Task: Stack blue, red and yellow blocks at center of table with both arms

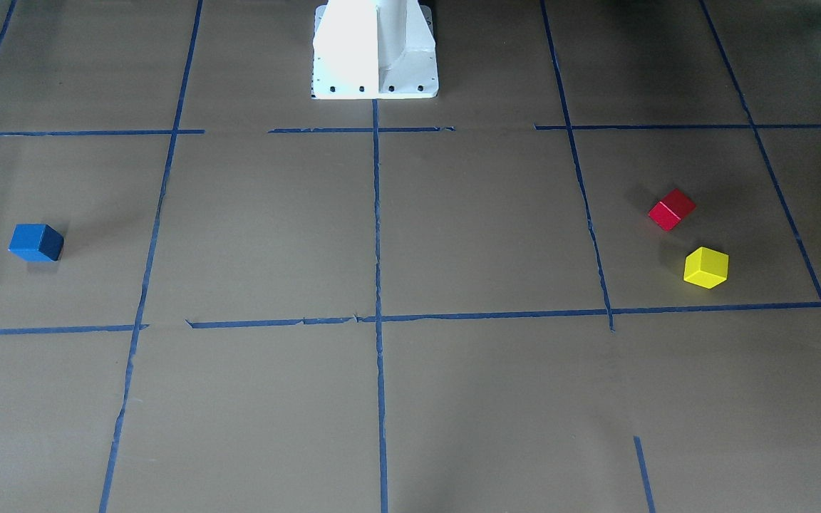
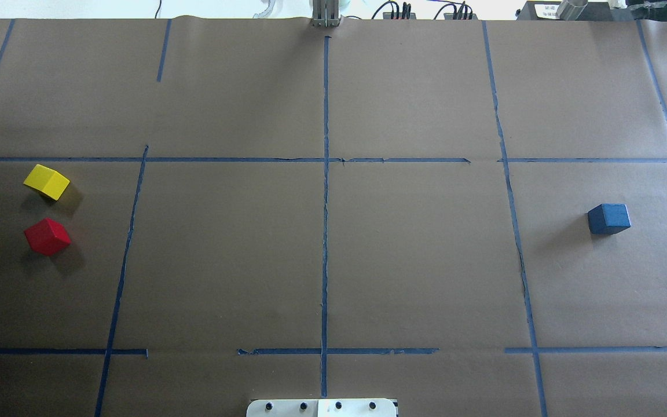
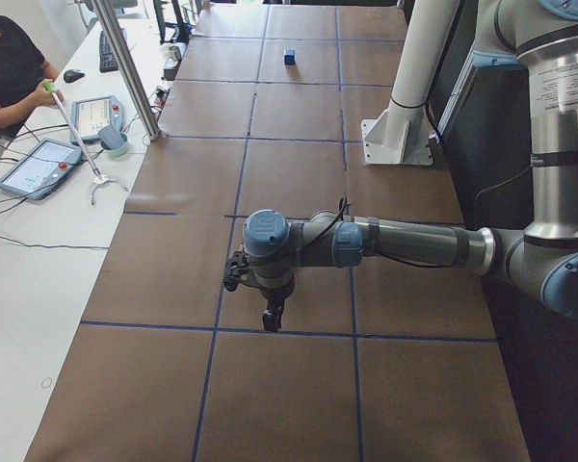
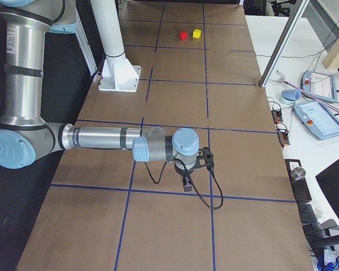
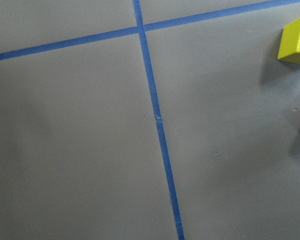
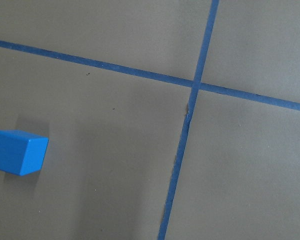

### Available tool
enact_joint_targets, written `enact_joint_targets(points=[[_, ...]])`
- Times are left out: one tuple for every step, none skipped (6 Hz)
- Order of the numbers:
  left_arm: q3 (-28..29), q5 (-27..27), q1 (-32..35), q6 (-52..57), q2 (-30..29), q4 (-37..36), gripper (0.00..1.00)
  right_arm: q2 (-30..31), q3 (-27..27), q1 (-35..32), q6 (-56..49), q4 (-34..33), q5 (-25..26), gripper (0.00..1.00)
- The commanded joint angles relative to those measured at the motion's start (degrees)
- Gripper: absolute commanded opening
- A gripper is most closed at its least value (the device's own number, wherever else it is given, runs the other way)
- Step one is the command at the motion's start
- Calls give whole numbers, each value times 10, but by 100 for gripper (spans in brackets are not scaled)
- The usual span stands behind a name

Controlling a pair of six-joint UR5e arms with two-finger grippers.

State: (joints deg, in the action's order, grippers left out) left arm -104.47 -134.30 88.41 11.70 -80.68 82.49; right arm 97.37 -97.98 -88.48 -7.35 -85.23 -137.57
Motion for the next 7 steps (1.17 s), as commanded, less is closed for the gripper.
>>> enact_joint_targets(points=[[9,-1,0,0,0,2,100,4,0,1,-5,2,-5,100],[10,-2,-1,1,-1,3,100,4,-12,7,-4,2,-7,100],[7,-2,-1,2,0,4,100,4,-13,32,-3,4,-27,100],[9,-2,-1,2,0,4,100,4,-12,97,13,88,-25,100],[8,-2,-1,2,0,4,100,4,-7,144,103,130,-25,100],[8,-2,-1,2,0,4,100,-8,-8,194,245,175,-4,100],[8,-2,-1,2,0,4,100,-26,-12,244,385,209,29,100]])
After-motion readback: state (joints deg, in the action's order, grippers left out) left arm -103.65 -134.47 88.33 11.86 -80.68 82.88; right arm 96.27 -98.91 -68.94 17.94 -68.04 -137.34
